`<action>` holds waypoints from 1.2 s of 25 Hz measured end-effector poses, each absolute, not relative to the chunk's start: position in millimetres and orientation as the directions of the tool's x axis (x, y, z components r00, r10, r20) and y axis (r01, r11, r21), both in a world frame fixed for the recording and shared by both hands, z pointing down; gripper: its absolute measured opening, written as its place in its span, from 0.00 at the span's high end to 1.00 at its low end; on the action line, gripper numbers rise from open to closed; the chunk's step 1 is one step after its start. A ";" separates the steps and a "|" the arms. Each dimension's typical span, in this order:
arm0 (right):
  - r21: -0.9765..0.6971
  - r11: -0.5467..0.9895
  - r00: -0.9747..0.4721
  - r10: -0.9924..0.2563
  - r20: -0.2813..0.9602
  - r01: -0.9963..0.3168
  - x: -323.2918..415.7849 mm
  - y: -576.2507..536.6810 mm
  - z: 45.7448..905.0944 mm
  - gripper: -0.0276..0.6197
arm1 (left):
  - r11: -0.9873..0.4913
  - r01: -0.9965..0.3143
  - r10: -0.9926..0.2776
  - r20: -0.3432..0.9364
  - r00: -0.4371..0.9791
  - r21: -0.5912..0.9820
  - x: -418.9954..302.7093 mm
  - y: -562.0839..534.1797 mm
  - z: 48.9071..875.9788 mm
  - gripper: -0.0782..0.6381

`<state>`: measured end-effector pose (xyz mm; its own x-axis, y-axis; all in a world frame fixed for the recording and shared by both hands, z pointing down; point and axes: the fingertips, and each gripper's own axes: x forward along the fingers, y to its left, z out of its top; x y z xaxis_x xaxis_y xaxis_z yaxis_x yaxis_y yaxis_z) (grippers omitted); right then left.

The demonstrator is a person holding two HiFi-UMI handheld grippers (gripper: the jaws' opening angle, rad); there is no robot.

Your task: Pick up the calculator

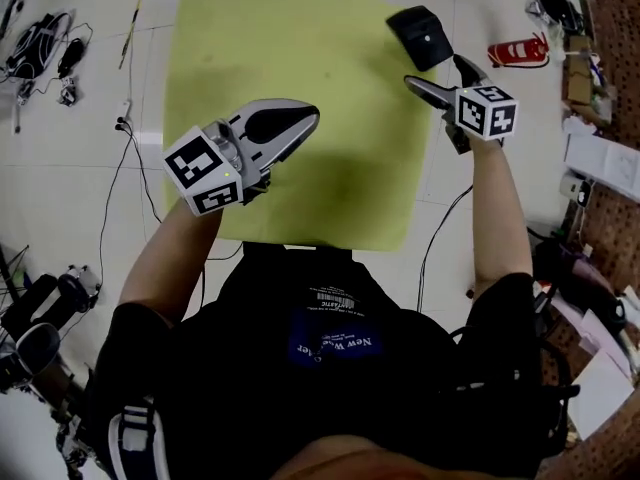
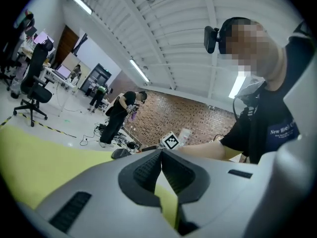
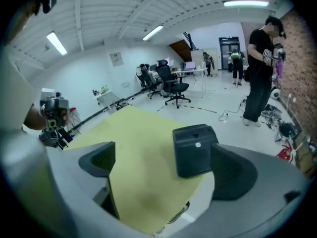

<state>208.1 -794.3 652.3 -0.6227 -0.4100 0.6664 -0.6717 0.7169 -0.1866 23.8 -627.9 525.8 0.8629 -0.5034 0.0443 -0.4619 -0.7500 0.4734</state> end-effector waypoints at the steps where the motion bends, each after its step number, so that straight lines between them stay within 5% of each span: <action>1: -0.160 0.724 -0.597 -0.400 0.695 -0.671 209.1 -811.9 662.8 0.09 | -0.745 -0.463 -0.506 0.045 0.861 0.481 23.7 -629.3 529.7 0.88; 12: -0.027 0.742 -0.393 -0.323 0.861 -0.670 199.6 -901.3 738.1 0.08 | -0.731 -0.431 -0.481 0.050 0.876 0.528 7.7 -617.1 556.3 0.88; 30: -0.052 0.711 -0.401 -0.333 0.854 -0.701 197.8 -912.9 752.1 0.08 | -0.704 -0.409 -0.490 0.020 0.871 0.581 -2.7 -610.2 560.8 0.88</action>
